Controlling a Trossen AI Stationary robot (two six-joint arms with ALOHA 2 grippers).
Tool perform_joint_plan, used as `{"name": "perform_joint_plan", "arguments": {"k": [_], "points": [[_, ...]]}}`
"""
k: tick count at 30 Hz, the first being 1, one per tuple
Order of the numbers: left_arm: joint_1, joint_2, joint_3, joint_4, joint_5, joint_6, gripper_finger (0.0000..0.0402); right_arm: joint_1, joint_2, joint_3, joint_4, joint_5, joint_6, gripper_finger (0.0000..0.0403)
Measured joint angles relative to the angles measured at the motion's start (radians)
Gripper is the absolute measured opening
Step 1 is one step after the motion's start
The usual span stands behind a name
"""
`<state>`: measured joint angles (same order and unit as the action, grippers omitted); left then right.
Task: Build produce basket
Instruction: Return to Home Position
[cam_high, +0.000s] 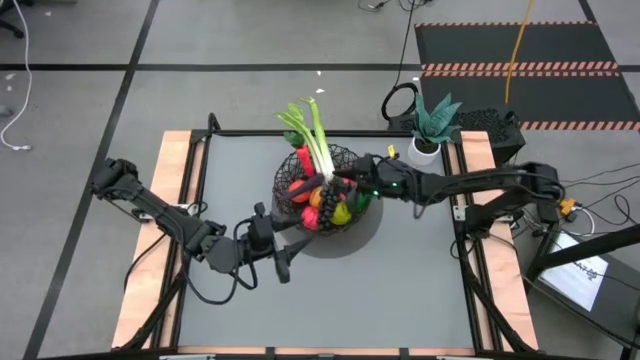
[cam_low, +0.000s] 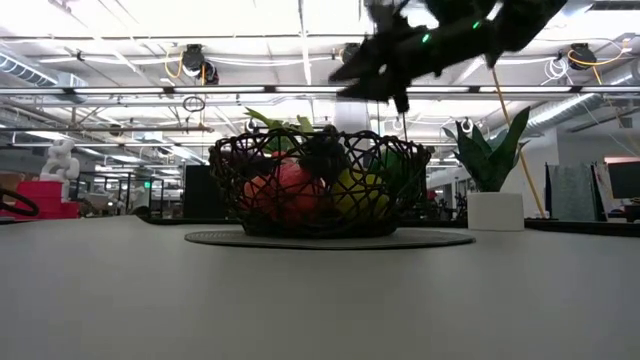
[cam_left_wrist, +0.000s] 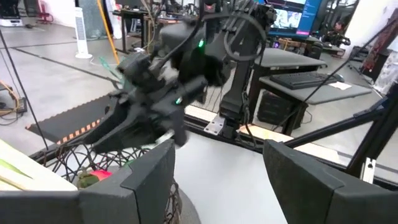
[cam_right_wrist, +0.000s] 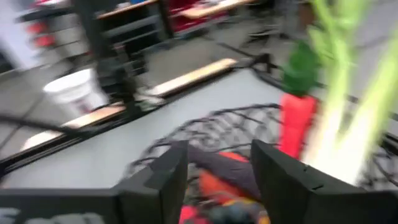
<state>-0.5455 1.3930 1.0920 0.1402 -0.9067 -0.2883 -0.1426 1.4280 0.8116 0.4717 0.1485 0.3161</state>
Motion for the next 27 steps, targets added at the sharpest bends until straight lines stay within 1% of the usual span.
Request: {"name": "perform_joint_plan", "arguments": {"k": [2,4,7,9,11,14,16,19,21,25,27], "points": [[-0.002,0.0,0.0,0.0,0.0,0.016,0.0243,0.023,-0.059,0.0,-0.042,-0.07,-0.029,0.0181],[-0.007,0.0,0.0,-0.001,0.0,0.026,0.0243,0.062,-0.132,0.0,-0.122,-0.123,-0.042,0.0188],[-0.007,0.0,0.0,-0.001,-0.003,0.055,0.0243,0.156,-0.238,0.0,-0.262,-0.118,-0.072,0.0188],[-0.007,0.0,0.0,-0.003,-0.014,0.074,0.0243,0.238,-0.304,0.0,-0.351,-0.064,-0.095,0.018],[-0.003,0.0,0.0,-0.021,-0.019,0.067,0.0243,0.324,-0.36,0.0,-0.431,0.011,-0.108,0.0168],[0.013,0.0,0.0,-0.081,-0.019,0.007,0.0243,0.443,-0.423,0.0,-0.512,0.116,-0.143,0.0142],[0.025,0.0,0.0,-0.116,-0.019,-0.011,0.0243,0.51,-0.458,-0.002,-0.56,0.167,-0.168,0.0122],[0.035,0.0,0.0,-0.158,-0.021,0.007,0.0243,0.591,-0.512,-0.049,-0.552,0.237,-0.22,0.0087],[0.048,0.0,0.0,-0.176,-0.019,0.017,0.0243,0.627,-0.552,-0.105,-0.53,0.262,-0.247,0.0062],[0.074,0.0,0.0,-0.19,-0.019,-0.018,0.0243,0.649,-0.63,-0.24,-0.463,0.266,-0.252,0.0016],[0.088,0.0,-0.001,-0.203,0.009,-0.026,0.0237,0.649,-0.672,-0.306,-0.432,0.237,-0.27,0.0004]]}}
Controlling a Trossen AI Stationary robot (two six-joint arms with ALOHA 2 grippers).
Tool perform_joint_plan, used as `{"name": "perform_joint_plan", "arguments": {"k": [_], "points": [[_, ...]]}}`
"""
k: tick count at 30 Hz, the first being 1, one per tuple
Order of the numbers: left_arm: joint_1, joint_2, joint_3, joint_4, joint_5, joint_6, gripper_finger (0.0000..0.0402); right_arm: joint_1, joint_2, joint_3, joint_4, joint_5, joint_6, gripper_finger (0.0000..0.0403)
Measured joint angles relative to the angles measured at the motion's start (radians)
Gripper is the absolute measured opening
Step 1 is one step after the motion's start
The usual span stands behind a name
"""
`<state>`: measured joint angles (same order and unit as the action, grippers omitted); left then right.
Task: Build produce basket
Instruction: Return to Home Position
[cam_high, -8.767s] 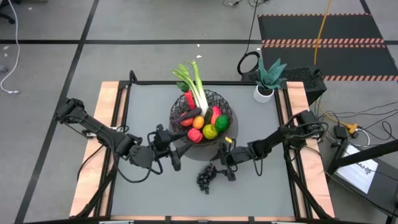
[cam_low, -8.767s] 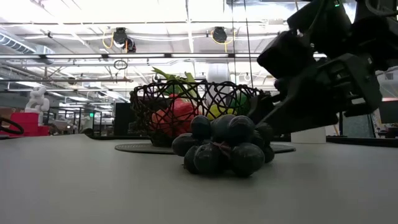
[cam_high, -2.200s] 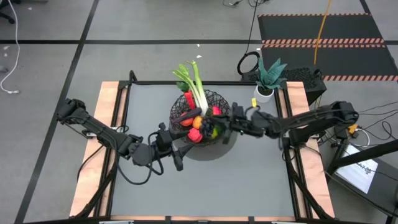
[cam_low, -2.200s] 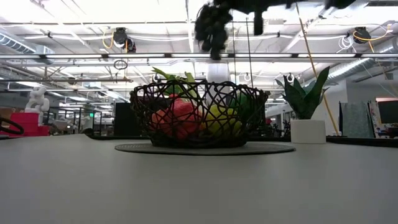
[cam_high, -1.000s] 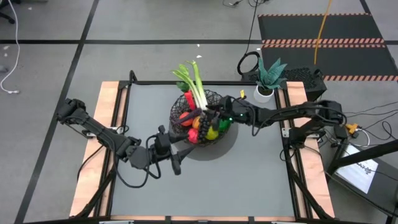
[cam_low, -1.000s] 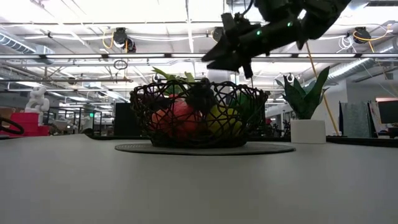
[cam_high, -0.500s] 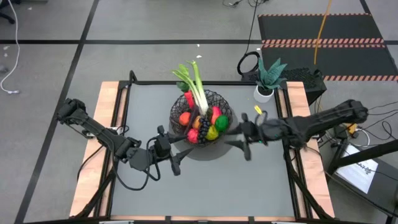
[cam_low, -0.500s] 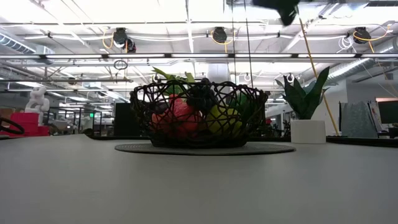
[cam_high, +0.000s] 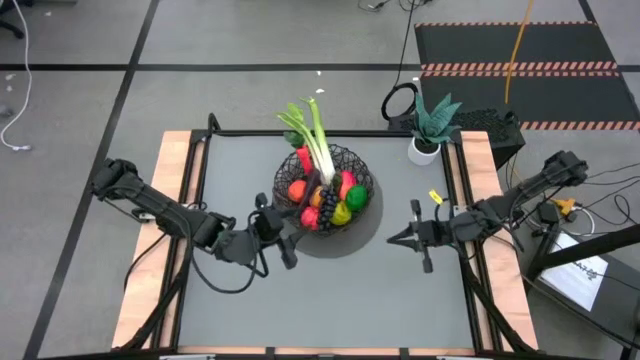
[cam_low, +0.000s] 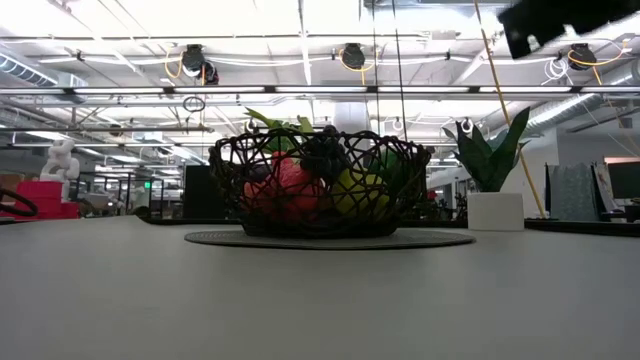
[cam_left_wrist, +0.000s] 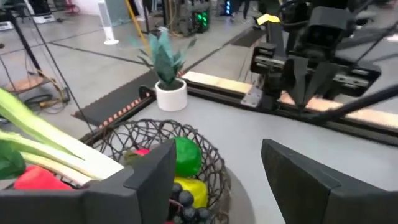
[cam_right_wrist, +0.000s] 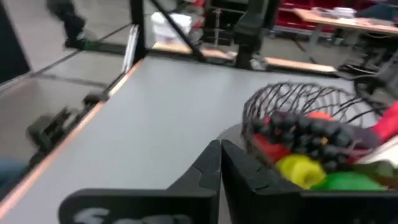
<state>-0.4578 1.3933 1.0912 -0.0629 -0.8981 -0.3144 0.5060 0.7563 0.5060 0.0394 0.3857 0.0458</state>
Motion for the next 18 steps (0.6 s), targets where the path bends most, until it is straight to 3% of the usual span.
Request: {"name": "perform_joint_plan", "arguments": {"k": [3,7,13,15,18], "points": [[0.022,-0.001,-0.041,0.022,0.011,0.007,0.0207,0.0,-0.066,-0.088,0.025,-0.023,-0.024,0.0006],[0.061,0.0,-0.187,0.232,0.035,0.076,0.0136,-0.017,-0.163,-0.19,0.074,-0.023,-0.091,0.0004],[0.123,0.0,-0.365,0.585,0.298,0.267,0.0021,-0.053,-0.279,-0.344,0.179,-0.023,-0.137,0.0001],[0.135,0.0,-0.411,0.658,0.364,0.3,0.0008,-0.068,-0.303,-0.378,0.209,-0.024,-0.14,0.0001],[0.139,0.0,-0.467,0.738,0.382,0.325,0.0015,-0.086,-0.326,-0.407,0.23,-0.024,-0.141,0.0001]]}}
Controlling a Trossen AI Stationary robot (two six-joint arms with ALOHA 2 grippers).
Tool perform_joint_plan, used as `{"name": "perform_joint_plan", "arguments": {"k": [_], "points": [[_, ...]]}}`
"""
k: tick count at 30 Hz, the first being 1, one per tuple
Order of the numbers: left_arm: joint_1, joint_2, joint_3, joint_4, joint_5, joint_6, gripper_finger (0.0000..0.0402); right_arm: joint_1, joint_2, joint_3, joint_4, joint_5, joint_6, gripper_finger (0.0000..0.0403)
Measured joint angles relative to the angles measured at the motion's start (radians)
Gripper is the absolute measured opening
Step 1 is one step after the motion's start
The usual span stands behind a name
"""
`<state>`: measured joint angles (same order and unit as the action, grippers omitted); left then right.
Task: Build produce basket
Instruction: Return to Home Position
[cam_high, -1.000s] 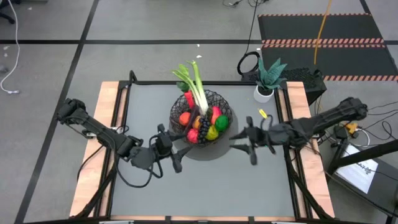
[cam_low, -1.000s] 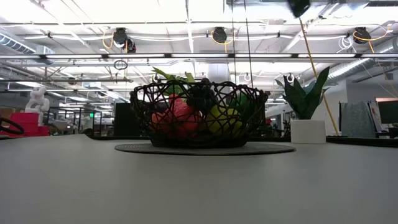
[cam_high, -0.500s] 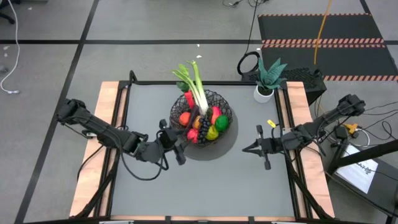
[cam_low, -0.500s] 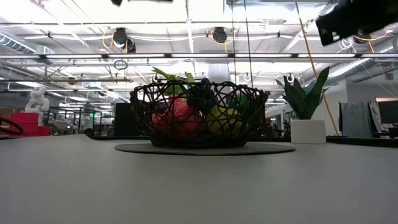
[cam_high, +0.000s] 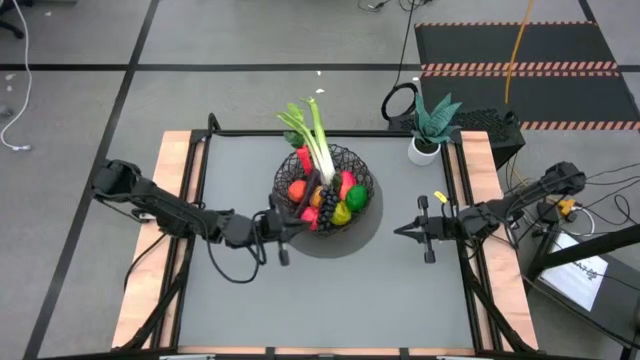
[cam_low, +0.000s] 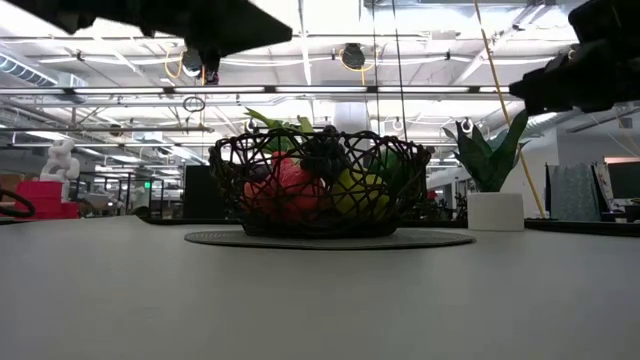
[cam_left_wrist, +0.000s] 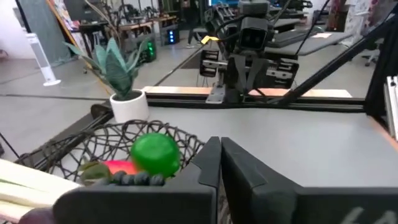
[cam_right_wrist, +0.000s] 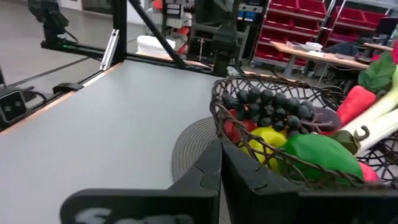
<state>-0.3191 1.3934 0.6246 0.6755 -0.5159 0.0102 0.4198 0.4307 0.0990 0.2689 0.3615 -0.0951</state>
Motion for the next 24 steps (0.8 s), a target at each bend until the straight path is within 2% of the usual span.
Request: {"name": "perform_joint_plan", "arguments": {"k": [5,9,15,24], "points": [[0.0,0.0,-0.072,0.079,0.07,0.041,0.0009,-0.015,-0.016,-0.042,0.049,-0.04,-0.006,0.0],[0.0,0.0,-0.148,0.216,0.133,0.088,0.0006,-0.015,-0.02,-0.05,0.075,-0.05,-0.021,0.0],[0.001,-0.01,-0.276,0.399,0.153,0.093,0.0005,-0.015,-0.019,-0.052,0.072,-0.05,-0.031,0.0],[0.001,-0.169,-0.435,0.444,0.176,0.073,0.0004,-0.015,-0.089,-0.053,0.061,-0.05,-0.077,0.0]]}}
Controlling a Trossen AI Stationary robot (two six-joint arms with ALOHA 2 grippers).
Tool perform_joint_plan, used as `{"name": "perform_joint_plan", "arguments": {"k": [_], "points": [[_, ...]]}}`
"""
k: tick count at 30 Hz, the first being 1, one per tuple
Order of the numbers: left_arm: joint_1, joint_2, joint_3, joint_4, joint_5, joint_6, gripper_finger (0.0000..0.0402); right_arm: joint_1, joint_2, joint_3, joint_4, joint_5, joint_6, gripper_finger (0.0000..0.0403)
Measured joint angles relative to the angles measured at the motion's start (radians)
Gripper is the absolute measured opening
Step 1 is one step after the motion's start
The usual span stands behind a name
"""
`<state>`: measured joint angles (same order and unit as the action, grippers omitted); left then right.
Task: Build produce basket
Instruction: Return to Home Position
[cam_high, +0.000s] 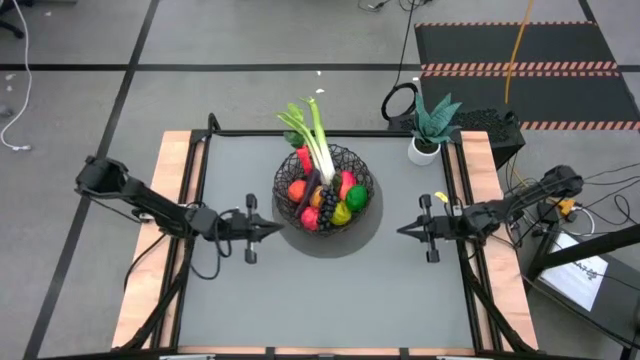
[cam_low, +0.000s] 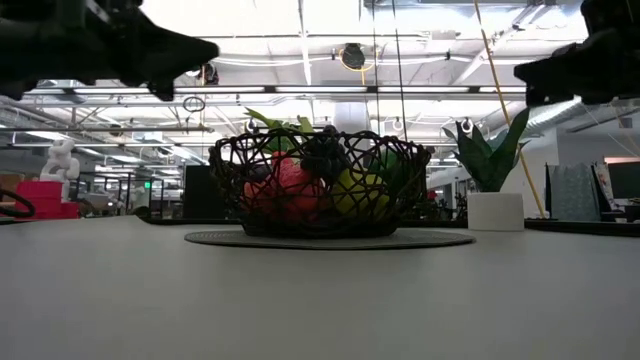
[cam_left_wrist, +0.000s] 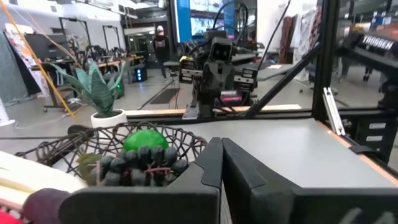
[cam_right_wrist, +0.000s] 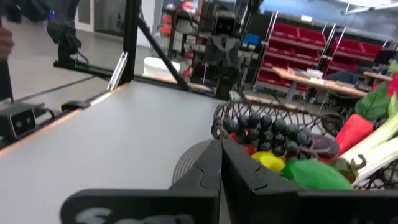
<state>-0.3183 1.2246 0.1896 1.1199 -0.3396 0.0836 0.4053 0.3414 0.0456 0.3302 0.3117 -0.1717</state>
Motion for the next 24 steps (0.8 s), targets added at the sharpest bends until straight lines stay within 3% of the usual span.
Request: {"name": "perform_joint_plan", "arguments": {"k": [13,24], "points": [[0.016,-0.332,-0.168,-0.001,0.029,0.089,0.0006,0.0,-0.178,-0.002,-0.07,0.0,-0.033,0.0],[0.017,-0.428,-0.18,-0.126,0.029,0.133,0.0003,0.0,-0.313,-0.002,-0.198,0.0,-0.058,0.0]]}}
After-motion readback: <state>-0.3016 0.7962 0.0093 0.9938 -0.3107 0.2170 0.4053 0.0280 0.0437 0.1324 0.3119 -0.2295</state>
